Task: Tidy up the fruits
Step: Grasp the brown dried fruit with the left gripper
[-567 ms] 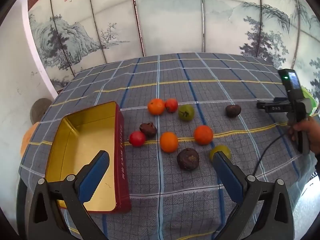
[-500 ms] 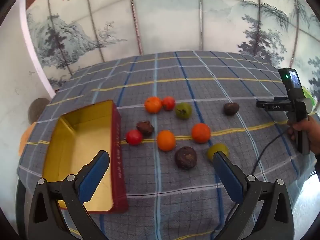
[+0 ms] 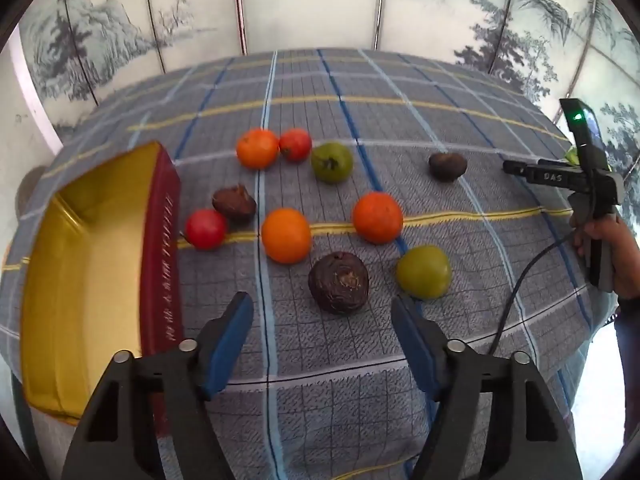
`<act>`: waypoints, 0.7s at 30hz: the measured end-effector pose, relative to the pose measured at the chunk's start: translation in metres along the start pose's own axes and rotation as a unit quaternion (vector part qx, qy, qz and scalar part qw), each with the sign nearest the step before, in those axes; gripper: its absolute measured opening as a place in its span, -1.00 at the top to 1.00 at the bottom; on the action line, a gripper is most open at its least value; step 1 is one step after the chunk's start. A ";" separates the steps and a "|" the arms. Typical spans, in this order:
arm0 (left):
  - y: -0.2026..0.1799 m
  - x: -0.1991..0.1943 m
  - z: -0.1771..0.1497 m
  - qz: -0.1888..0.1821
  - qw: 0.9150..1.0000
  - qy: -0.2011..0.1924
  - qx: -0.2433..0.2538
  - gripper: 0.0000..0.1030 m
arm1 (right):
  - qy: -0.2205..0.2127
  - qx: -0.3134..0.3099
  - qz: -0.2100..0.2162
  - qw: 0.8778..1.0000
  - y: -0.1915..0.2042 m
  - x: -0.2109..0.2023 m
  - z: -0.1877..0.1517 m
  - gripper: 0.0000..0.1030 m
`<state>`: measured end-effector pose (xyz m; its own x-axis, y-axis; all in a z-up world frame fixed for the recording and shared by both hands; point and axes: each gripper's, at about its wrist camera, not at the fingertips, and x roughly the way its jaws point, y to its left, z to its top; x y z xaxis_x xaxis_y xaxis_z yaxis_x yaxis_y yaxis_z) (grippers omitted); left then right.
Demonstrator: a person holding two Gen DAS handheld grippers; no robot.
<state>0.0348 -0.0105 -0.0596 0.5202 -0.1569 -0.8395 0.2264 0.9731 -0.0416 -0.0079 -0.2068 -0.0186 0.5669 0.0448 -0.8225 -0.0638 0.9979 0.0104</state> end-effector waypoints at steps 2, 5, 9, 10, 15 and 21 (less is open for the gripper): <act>0.000 0.006 0.002 -0.005 1.000 0.003 0.000 -0.30 | 0.000 0.001 -0.001 1.000 0.001 -0.002 -0.002 -0.99; 0.004 0.013 0.007 -0.012 1.000 0.009 -0.013 -0.29 | 0.001 0.003 -0.001 1.000 0.000 -0.005 -0.004 -0.99; 0.009 0.024 0.012 -0.024 0.999 0.018 -0.027 -0.19 | 0.001 0.002 0.000 1.000 0.003 0.001 -0.001 -0.99; 0.008 0.028 0.013 -0.026 0.999 0.022 -0.026 -0.07 | 0.001 0.002 0.000 1.000 0.002 0.000 -0.001 -0.99; 0.007 0.036 0.008 -0.032 0.999 0.016 -0.028 0.27 | 0.000 0.003 0.000 1.000 0.005 -0.001 0.001 -0.99; 0.011 0.006 0.005 -0.019 0.998 -0.019 -0.049 0.27 | 0.001 0.004 0.000 1.000 0.001 0.000 -0.001 -0.99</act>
<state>0.0449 -0.0015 -0.0621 0.5443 -0.1983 -0.8152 0.1663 0.9779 -0.1268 -0.0091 -0.2058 -0.0195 0.5654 0.0439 -0.8236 -0.0572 0.9983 0.0140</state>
